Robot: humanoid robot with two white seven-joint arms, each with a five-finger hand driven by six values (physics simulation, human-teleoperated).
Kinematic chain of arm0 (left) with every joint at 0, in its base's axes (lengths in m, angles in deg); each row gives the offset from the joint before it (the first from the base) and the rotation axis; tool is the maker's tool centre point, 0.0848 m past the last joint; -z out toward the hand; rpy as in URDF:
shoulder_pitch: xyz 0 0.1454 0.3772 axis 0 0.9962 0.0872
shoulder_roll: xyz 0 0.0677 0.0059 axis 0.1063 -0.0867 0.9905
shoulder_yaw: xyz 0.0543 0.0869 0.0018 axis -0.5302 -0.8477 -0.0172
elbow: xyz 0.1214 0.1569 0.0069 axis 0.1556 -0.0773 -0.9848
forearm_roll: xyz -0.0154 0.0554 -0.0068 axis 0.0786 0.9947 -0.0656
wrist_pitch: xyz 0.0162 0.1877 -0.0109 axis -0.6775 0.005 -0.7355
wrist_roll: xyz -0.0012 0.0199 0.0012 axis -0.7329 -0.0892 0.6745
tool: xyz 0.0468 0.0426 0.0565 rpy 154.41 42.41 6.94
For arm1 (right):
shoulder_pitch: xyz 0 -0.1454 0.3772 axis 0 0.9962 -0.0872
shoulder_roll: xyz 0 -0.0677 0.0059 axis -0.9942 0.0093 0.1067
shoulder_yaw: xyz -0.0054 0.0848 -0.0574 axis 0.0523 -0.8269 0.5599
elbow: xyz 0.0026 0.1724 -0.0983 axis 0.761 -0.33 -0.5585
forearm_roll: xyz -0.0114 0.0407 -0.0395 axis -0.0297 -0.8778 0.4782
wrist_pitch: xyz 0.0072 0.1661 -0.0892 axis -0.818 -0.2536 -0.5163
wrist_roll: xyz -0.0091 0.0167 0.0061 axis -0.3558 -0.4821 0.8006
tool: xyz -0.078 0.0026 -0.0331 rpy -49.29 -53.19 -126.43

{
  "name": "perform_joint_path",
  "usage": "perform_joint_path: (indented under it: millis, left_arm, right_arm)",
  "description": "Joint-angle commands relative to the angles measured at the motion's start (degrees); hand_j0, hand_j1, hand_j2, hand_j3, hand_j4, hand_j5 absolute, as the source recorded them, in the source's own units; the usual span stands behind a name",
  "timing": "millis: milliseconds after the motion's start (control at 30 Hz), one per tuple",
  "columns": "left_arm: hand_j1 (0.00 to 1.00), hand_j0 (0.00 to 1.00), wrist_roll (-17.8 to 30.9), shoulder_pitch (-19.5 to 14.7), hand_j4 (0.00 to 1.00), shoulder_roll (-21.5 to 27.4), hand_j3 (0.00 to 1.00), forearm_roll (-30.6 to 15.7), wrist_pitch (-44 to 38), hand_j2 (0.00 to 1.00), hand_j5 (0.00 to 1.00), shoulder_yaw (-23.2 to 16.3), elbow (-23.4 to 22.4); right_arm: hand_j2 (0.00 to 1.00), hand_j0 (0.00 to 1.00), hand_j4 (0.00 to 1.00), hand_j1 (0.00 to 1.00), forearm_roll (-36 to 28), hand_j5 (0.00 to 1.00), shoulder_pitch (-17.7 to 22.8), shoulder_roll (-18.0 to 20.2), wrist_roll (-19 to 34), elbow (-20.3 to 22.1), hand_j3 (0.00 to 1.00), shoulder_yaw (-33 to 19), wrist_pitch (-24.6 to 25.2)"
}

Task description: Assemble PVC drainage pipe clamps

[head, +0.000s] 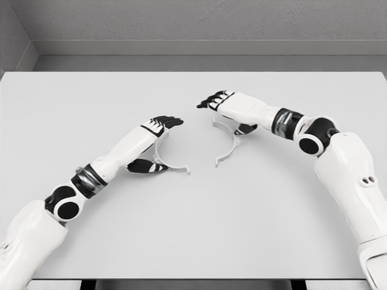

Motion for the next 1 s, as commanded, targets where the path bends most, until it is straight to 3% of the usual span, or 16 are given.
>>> perform_joint_path:
  millis: [0,133,267,467,633,733,967]
  left_arm:
    - [1.00,1.00,-0.03,0.00,1.00,-0.33,1.00,-0.11,0.00,1.00,1.00,0.04,0.02]
    - [1.00,1.00,-0.03,0.00,1.00,-0.33,1.00,0.06,0.00,1.00,1.00,-0.05,-0.24]
    - [1.00,1.00,-0.03,0.44,1.00,0.72,1.00,-0.73,0.00,1.00,1.00,0.48,-0.42]
    - [1.00,1.00,-0.21,-0.17,1.00,5.99,1.00,-0.90,0.00,1.00,1.00,1.62,-0.68]
    - [1.00,1.00,-0.21,-1.05,1.00,5.47,1.00,-0.90,0.00,1.00,1.00,1.62,-1.91]
    - [1.00,1.00,-0.21,-1.76,1.00,4.33,1.00,-0.82,0.00,1.00,1.00,1.53,-2.70]
    - [1.00,1.00,-0.21,-2.02,1.00,2.40,1.00,-0.29,0.00,1.00,1.00,1.35,-3.58]
  right_arm:
    - [1.00,1.00,1.00,1.00,-0.30,1.00,0.00,-0.31,-0.01,0.72,1.00,0.59,0.45]
    - [1.00,1.00,1.00,1.00,-0.30,1.00,0.09,-0.31,0.08,2.39,1.00,1.73,1.69]
    - [1.00,1.00,1.00,1.00,-0.39,1.00,-1.23,-0.05,-0.10,1.51,1.00,1.21,2.74]
    - [1.00,1.00,1.00,1.00,-0.56,1.00,-0.88,1.71,-0.45,0.89,1.00,-0.37,4.41]
    - [1.00,1.00,1.00,1.00,-1.00,1.00,0.70,3.03,-0.45,1.77,1.00,-0.37,3.09]
    - [1.00,1.00,1.00,1.00,-1.00,1.00,2.37,4.09,-0.36,5.29,1.00,-0.37,3.09]
    - [1.00,1.00,1.00,1.00,-0.91,1.00,3.96,4.00,-0.10,7.66,1.00,-0.29,3.18]
